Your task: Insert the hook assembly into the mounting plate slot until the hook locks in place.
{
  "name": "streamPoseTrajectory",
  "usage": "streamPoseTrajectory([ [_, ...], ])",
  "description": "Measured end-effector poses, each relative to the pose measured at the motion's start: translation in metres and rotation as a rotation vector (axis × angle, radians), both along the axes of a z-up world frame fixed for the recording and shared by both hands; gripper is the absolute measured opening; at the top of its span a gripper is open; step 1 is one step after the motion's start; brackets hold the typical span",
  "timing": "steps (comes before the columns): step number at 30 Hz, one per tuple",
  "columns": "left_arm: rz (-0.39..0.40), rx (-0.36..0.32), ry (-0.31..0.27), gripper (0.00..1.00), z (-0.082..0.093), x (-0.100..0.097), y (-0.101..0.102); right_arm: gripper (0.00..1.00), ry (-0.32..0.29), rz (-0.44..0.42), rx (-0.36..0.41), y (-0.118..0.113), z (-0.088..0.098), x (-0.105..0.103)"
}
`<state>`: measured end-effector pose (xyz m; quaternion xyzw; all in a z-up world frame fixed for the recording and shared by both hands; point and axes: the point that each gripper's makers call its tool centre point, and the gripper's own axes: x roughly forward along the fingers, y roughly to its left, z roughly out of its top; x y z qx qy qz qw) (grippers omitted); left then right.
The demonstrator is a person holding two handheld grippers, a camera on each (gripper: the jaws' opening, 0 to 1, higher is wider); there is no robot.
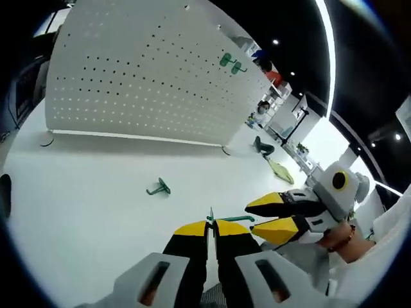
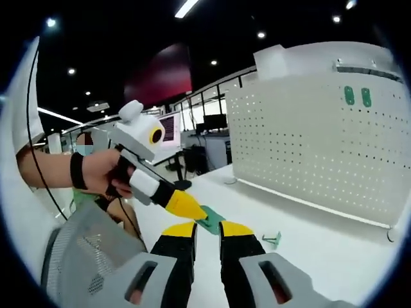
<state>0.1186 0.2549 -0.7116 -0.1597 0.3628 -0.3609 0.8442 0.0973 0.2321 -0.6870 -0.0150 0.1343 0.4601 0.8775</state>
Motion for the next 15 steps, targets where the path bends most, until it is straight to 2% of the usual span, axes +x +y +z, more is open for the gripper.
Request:
streamPoseTrajectory([
  [4,-0.048,-0.018,0.021,0.03,0.005,-0.006,0.001,0.08,0.001,-0.005,-0.018,0.006,0.000,-0.003],
  [10,-0.110,0.017,0.029,0.03,0.006,-0.011,0.008,0.05,-0.044,0.010,-0.101,0.019,-0.001,-0.011],
  [15,-0.134,0.044,0.035,0.03,0.007,-0.013,0.017,0.05,-0.062,0.032,-0.136,0.029,-0.001,-0.011],
])
